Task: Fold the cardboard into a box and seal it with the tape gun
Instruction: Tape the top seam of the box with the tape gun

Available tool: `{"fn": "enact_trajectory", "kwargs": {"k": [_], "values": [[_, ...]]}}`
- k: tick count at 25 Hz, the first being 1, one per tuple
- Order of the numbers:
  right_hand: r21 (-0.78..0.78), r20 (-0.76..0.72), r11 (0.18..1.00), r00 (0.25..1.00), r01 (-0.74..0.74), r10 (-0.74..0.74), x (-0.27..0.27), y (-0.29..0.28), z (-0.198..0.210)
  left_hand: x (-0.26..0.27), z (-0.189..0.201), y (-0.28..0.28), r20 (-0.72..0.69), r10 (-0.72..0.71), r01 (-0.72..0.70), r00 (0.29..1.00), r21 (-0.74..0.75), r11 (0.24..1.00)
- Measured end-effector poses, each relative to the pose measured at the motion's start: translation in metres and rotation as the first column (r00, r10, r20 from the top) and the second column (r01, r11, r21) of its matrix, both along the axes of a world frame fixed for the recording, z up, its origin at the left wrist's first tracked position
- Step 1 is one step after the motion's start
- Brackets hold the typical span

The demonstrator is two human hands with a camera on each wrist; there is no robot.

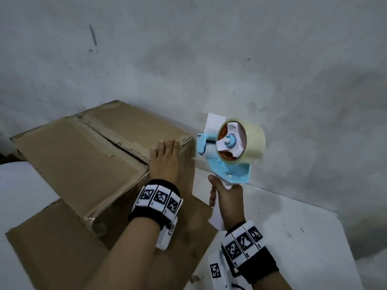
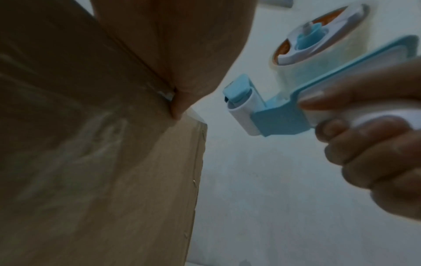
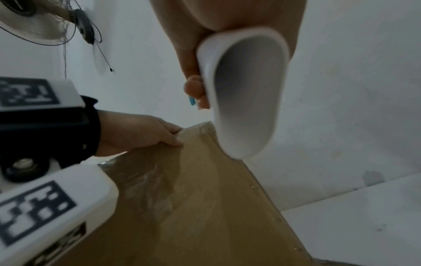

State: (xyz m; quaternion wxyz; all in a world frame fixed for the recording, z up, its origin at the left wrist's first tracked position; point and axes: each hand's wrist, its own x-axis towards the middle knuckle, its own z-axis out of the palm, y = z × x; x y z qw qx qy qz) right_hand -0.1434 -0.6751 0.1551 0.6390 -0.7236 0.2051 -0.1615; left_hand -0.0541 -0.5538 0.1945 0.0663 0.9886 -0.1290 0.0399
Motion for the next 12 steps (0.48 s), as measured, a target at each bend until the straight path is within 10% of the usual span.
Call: {"fn": "enact_trajectory", "kwargs": {"k": [12], "values": [[0.188,0.007,0.982,1.0,-0.028,0.027,0.006,-0.052,-0.044,0.086,0.003,-0.045,-0.012,-0.176,0.171,0.984,-0.177,0.969]]}}
